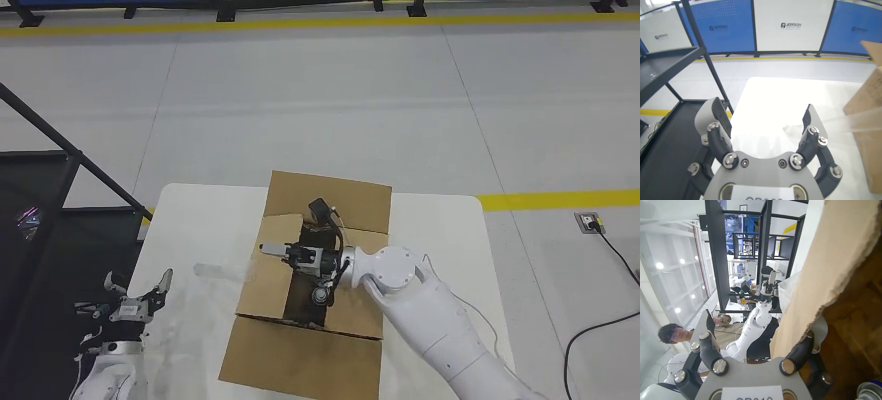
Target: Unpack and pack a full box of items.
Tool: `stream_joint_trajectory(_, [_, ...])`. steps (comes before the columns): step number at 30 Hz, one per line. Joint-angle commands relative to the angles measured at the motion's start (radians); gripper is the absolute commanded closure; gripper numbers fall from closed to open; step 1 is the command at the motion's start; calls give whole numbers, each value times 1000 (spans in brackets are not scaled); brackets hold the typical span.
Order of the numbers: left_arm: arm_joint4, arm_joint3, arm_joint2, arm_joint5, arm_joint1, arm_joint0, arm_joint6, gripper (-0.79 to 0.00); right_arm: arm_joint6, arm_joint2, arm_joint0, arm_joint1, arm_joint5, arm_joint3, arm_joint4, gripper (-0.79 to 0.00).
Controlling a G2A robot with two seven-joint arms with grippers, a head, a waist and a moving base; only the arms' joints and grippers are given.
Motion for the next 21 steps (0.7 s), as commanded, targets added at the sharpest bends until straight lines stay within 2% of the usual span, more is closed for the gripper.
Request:
stream_joint_trajectory(1, [40, -92, -33, -46, 6, 92, 41, -785, -14, -6, 2, -4, -1, -17, -7, -785])
stream_joint_trajectory(6, [154, -252, -108, -171, 19, 265, 121, -785, -78, -22, 15, -18, -15, -39, -21, -785])
stream_joint_trajectory(10, [247, -335, -137, -244, 26, 350, 169, -785, -110, -46, 33, -33, -22, -37, -31, -785])
stream_joint_trajectory(14, [314, -394, -110, -221, 25, 371, 153, -785, -162, -77, 58, -52, -28, -21, -63, -785])
stream_joint_trajectory(21, [275, -454, -32, -180, 15, 333, 70, -785, -215, -137, 96, -94, -74, 40, -83, -785])
